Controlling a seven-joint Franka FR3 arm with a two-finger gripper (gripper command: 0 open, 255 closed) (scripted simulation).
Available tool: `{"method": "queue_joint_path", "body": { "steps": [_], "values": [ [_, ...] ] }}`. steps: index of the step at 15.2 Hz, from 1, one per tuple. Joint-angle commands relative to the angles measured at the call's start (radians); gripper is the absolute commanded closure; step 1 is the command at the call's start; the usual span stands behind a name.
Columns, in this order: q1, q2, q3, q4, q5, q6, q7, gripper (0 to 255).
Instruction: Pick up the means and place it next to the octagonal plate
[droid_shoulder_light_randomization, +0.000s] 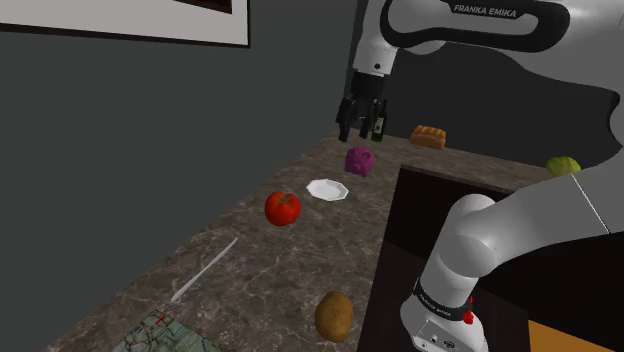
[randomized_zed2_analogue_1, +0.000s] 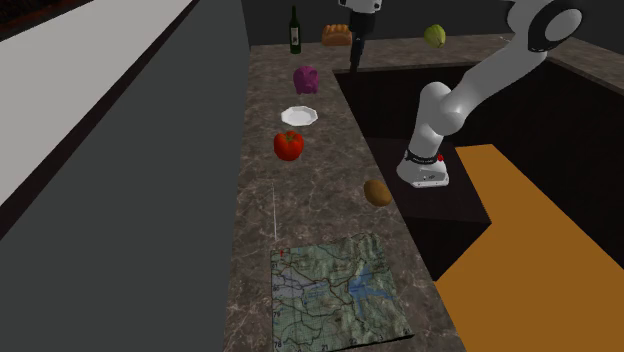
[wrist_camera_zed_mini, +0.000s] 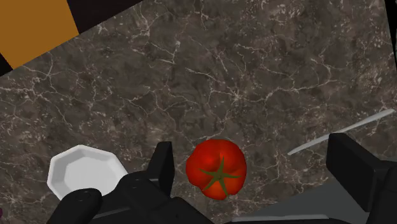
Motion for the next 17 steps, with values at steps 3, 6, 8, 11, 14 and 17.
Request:
{"method": "queue_joint_path", "body": {
  "steps": [3,6,8,11,14,17],
  "values": [
    [-0.004,-0.002,0.047,-0.043,0.029,0.042,0.085,0],
    [-0.010,0.010,0.120,-0.095,0.073,0.108,0.211,0],
    [-0.013,0.029,0.170,-0.120,0.102,0.154,0.295,0],
    [-0.018,0.073,0.245,-0.146,0.141,0.228,0.420,0],
    [-0.027,0.136,0.321,-0.154,0.174,0.305,0.545,0],
    [-0.042,0.217,0.398,-0.147,0.195,0.383,0.671,0]
  ]
}}
